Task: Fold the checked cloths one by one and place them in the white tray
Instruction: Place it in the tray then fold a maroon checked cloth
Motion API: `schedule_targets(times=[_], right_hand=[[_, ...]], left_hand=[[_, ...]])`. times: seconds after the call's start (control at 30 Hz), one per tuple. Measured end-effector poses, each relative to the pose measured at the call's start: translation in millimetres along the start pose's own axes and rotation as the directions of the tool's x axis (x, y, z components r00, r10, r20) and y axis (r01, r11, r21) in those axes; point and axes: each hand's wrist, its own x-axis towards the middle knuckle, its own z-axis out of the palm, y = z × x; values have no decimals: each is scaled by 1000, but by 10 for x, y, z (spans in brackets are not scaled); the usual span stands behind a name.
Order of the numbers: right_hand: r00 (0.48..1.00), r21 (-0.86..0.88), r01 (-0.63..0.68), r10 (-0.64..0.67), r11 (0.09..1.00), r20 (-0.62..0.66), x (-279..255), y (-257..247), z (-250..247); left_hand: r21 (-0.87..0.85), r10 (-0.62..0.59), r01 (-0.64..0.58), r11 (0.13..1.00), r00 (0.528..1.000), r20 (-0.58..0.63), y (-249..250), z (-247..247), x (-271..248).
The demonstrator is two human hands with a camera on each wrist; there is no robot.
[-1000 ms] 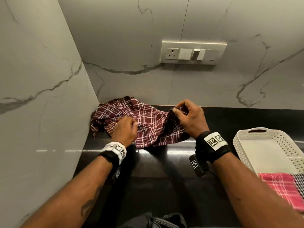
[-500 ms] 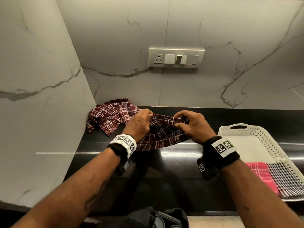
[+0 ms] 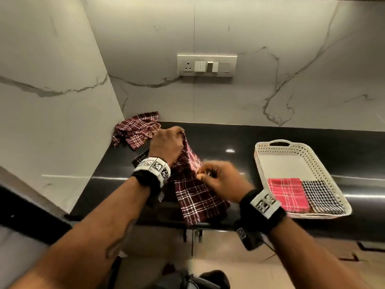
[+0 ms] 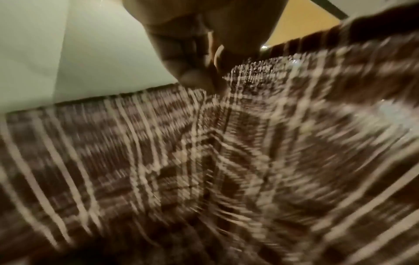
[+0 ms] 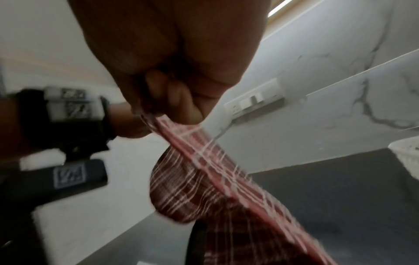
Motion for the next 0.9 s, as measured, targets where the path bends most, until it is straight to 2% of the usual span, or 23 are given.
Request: schedule_targets(times=[0.03,0.07,0.13,0.17,0.2,0.23,0.27,0.3,0.33,0.37,0.4,0.43,0.5,0.53,0.6,0.67,0.7,0.77,0.9], right_hand=[[998,31,-1,-1,1000,57,-95,-26,160],[994,67,-17,10,998,111,-176,-63,277],[971,117,-63,34,991,235,-302,-92,413],[965,123,-56,22,991,261,-341,-104,423],[973,124,-21,-9,992,231,-362,-121,402],[991,129,36,-52,991,122,-369,-125,354],[996,127,87,-82,988,-44,-356,-99,300],[976,118,124,-99,985,-195,-331,-77,228],[950,98,140,-106,985,-294,-281,-52,147],[947,81,139,-109,987,-301,-220,-24,73],[970,78,131,-111,988,-216,-161,-15,0],[991,65,113,-108,991,-77,-101,-34,-63],[982,73,56,-69,996,177,13,-67,-153],[969,117,-1,-29,993,246,61,-66,-188],[961,209,-86,26,974,275,136,-82,-260],[973,229,-96,43,969,228,189,-77,-328],[980,205,-86,46,975,192,213,-95,-374],[986,121,-94,76,988,151,277,-116,-500],[979,-42,-153,157,987,130,442,-102,-833]], left_hand=[[-160,-38,48,986,997,62,78,15,-78],[-337,-77,131,932,983,167,156,21,-151],[-595,-119,327,734,925,361,272,24,-315],[-655,-108,370,659,908,404,299,21,-389],[-674,-83,366,641,907,413,321,1,-463],[-690,-49,344,637,911,410,333,-16,-531],[-705,-11,324,631,912,410,345,-39,-591],[-722,29,311,618,909,417,345,-53,-639],[-731,86,290,617,899,430,344,-72,-676],[-733,151,263,627,882,446,340,-79,-707],[-721,214,235,652,855,473,357,-96,-739],[-700,259,211,683,825,502,379,-113,-743],[-654,319,167,738,768,556,440,-173,-698],[-637,330,161,754,745,580,459,-220,-655],[-623,341,157,767,722,602,444,-336,-535],[-626,351,173,761,701,621,383,-454,-382],[-626,350,184,758,695,628,327,-486,-307],[-599,338,140,789,715,612,198,-546,-151],[-406,328,-115,907,797,507,-224,-720,155]])
